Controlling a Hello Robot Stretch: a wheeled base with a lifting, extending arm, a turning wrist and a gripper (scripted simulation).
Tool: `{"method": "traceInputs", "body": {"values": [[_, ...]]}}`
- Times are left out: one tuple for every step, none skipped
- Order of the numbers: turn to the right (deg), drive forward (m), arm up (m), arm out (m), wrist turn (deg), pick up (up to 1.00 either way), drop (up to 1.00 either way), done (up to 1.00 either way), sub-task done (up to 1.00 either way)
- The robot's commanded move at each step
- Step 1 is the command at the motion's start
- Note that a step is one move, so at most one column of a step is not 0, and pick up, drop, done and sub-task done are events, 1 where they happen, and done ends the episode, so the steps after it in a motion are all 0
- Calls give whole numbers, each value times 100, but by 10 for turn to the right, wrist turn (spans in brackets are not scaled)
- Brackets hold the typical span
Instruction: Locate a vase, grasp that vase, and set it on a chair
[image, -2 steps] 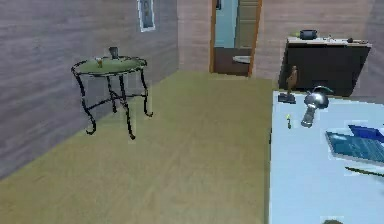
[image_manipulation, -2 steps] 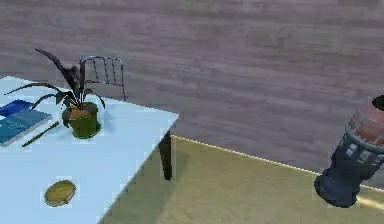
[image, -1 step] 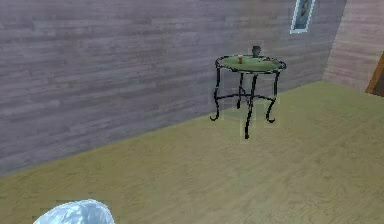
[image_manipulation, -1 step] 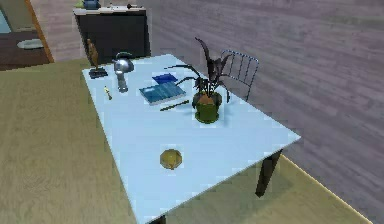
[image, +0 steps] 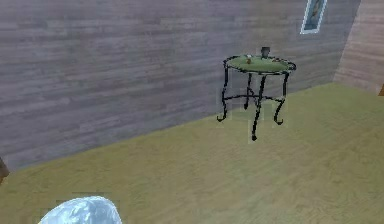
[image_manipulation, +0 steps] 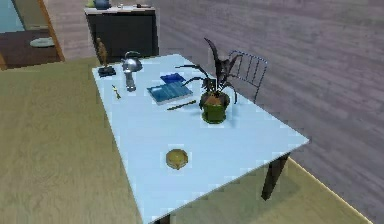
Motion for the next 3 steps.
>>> {"method": "traceInputs", "body": {"values": [[0,20,0,0,0,0,0,0,0],[60,0,0,0,0,0,0,0,0],[0,10,0,0,0,0,0,0,0]]}}
